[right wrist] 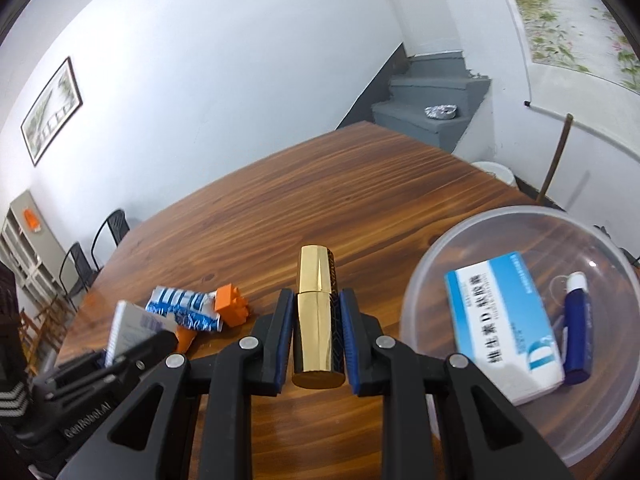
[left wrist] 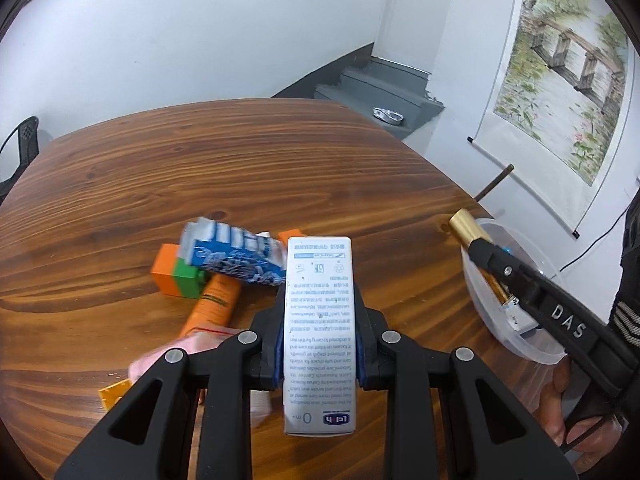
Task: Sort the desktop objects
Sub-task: 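Carry the white box and gold tube over the clear bowl with both grippers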
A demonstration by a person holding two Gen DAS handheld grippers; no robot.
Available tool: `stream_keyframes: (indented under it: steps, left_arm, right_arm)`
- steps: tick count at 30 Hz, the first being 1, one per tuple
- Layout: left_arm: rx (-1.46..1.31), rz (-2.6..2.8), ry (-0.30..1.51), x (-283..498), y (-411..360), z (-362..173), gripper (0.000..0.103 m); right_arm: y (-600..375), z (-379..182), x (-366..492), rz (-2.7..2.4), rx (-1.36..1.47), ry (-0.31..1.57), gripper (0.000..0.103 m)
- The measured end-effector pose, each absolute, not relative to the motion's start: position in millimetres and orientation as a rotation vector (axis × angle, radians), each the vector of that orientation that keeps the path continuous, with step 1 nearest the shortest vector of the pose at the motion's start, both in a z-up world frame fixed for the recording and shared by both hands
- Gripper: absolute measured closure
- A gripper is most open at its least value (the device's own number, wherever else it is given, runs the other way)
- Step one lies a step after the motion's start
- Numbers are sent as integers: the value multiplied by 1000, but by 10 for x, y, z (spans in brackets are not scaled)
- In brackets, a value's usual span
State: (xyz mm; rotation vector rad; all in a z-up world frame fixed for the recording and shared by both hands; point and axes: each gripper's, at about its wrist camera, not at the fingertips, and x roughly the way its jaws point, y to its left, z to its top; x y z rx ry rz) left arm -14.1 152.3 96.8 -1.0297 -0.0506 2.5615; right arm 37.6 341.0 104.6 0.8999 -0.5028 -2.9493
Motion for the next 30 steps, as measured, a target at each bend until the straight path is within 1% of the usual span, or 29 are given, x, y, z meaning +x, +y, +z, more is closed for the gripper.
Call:
stream_keyframes:
  steps: [6, 15, 22, 26, 30]
  left_arm:
    - [-1021, 2525, -4, -149, 1803, 986, 75]
    - [-1028, 2440, 53, -147, 2338, 963, 75]
    - [-981, 2372, 94, -142, 2807, 1034, 75]
    - [-968, 2335, 99, -152, 2994, 1055, 75]
    - [-990, 2274, 61, -204, 3134, 1061, 75]
  right_arm:
    - [3681, 1055, 523, -3096, 845, -510, 78]
    - [4330, 985, 700, -3276, 829, -602, 78]
    - [4786, 903, 797, -3375, 892, -708, 78]
    - [4894, 827, 796, -3358, 941, -768, 78]
    - [4935, 829, 817, -3352, 947, -774, 78]
